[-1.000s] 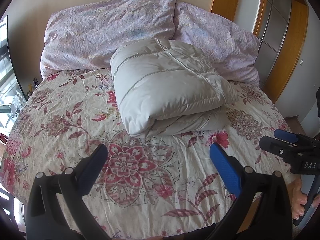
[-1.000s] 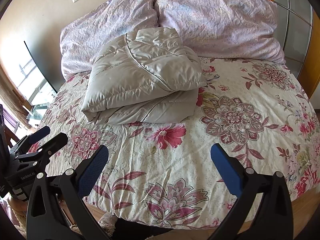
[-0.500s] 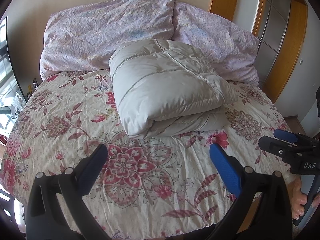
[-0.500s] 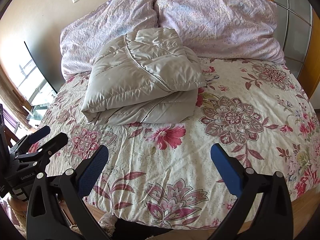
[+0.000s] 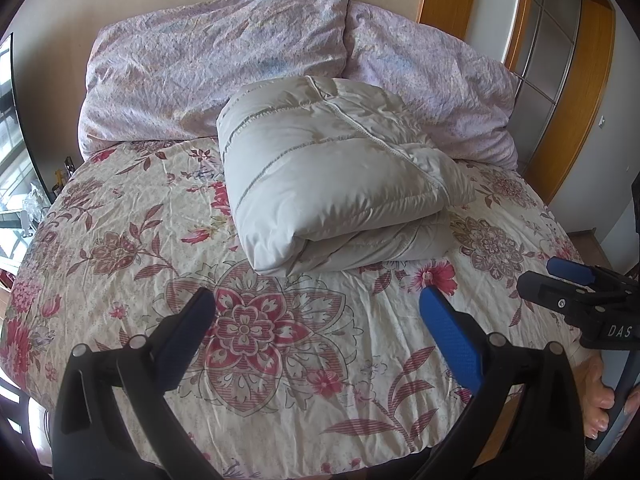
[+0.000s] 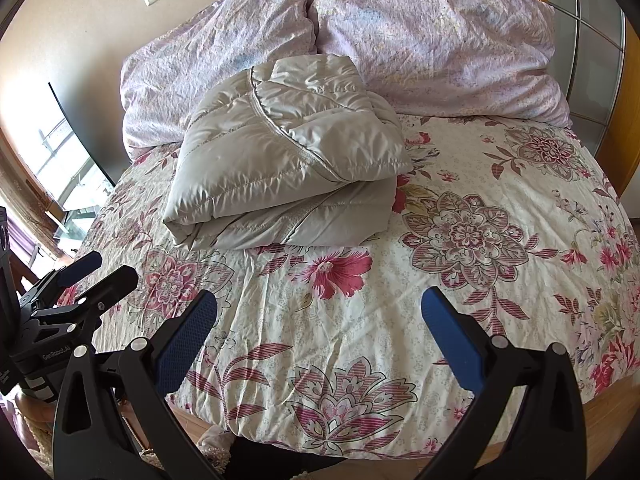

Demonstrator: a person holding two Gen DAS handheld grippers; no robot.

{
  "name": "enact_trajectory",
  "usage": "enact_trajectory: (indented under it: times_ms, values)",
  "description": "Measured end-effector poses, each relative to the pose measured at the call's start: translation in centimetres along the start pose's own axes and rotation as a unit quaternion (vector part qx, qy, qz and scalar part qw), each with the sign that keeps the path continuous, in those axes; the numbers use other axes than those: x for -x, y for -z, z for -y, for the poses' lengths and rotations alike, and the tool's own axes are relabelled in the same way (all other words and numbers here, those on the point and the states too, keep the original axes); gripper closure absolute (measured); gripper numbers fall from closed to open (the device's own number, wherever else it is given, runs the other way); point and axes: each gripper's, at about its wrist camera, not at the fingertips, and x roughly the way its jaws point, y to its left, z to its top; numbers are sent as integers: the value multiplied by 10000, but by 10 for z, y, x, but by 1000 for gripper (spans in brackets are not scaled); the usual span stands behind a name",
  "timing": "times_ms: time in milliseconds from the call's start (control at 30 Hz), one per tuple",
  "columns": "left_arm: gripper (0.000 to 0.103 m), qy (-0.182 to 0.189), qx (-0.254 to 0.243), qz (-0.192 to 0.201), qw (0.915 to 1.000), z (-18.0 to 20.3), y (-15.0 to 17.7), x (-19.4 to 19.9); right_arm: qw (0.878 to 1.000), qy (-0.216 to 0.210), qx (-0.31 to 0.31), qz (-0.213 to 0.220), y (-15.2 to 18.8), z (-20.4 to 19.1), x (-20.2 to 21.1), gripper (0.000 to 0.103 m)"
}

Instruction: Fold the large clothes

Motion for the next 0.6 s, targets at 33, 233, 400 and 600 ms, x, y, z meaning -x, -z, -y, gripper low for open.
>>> enact_trajectory:
  times_ms: [33,233,400,600]
  values:
    - [2,-4,2,1,10000,0,0,0,10000,-2,1,0,0,0,0,1]
    - [2,-2,-8,-8,10000,0,0,0,10000,-3,-6,-5,0,0,0,1]
    - [2,23,0,-13,10000,0,0,-1,10000,-5,0,-7,-1,0,0,1]
    - [2,35,0,-19,10000,1,0,-1,10000,-4,-7,-12,0,-1,0,1]
